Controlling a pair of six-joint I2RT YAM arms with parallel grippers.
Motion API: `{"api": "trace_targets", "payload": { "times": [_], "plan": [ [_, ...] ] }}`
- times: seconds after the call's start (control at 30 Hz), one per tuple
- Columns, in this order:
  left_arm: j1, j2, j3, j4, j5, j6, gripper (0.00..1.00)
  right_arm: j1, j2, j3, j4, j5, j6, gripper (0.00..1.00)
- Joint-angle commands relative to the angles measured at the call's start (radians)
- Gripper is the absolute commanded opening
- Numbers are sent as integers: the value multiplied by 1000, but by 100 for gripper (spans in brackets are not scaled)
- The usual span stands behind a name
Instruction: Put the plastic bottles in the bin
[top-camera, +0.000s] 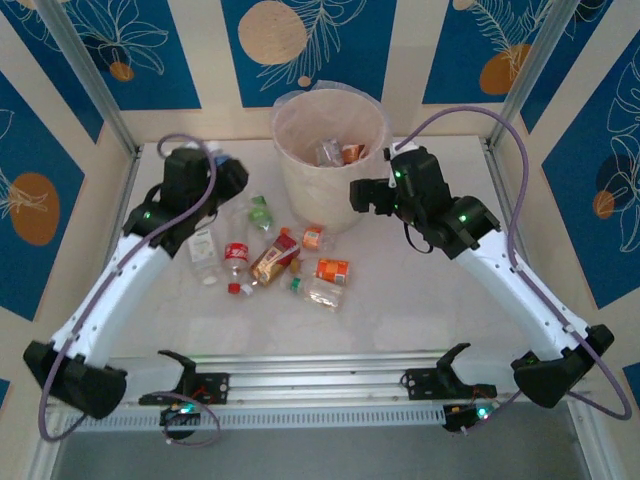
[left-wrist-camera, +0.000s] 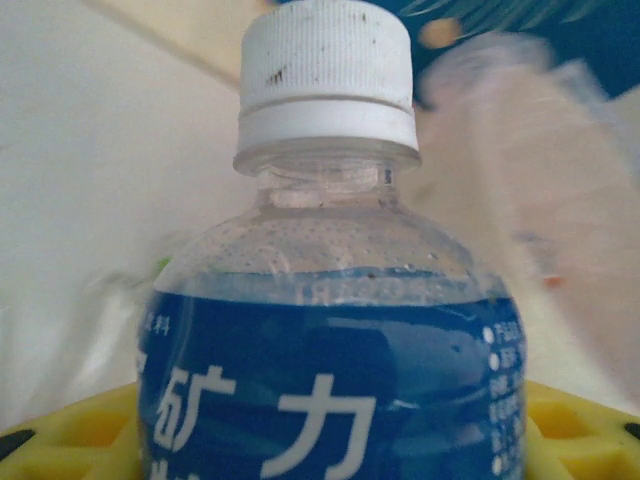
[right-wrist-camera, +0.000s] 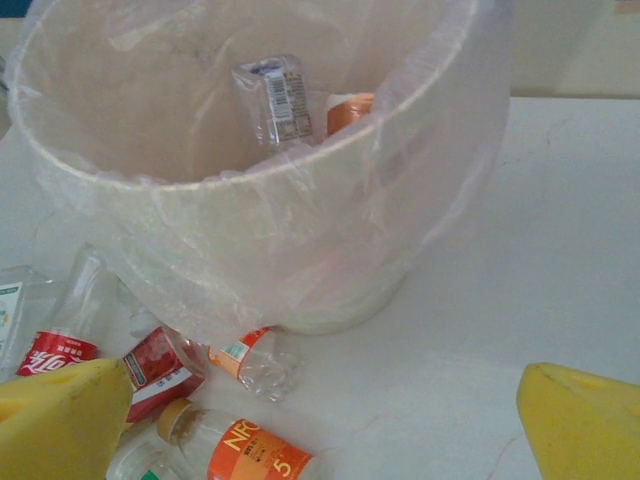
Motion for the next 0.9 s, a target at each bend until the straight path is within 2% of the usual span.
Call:
{"api": "trace_targets", "payload": {
  "times": [0.0, 0.2, 0.33, 0.5, 0.63, 0.87],
  "plan": [
    [-37, 111, 192, 57, 87, 141, 54, 10, -28, -33, -34, 61, 56, 99],
    [-46, 367, 570, 12, 209, 344, 53, 12, -60, -82, -39, 50, 104, 99],
    [-46, 561, 863, -83, 346, 440, 53, 15, -66, -90, -57, 61, 127, 99],
    [-46, 755, 1112, -99, 511, 555, 53, 19, -73, -105, -86, 75, 165, 99],
    [-46, 856, 1203, -93, 521, 643, 53, 23, -81, -112, -112, 74, 192, 99],
    [-46, 932, 1204, -61, 492, 761, 54, 26, -95, -129, -146, 71, 226, 99]
  ]
}}
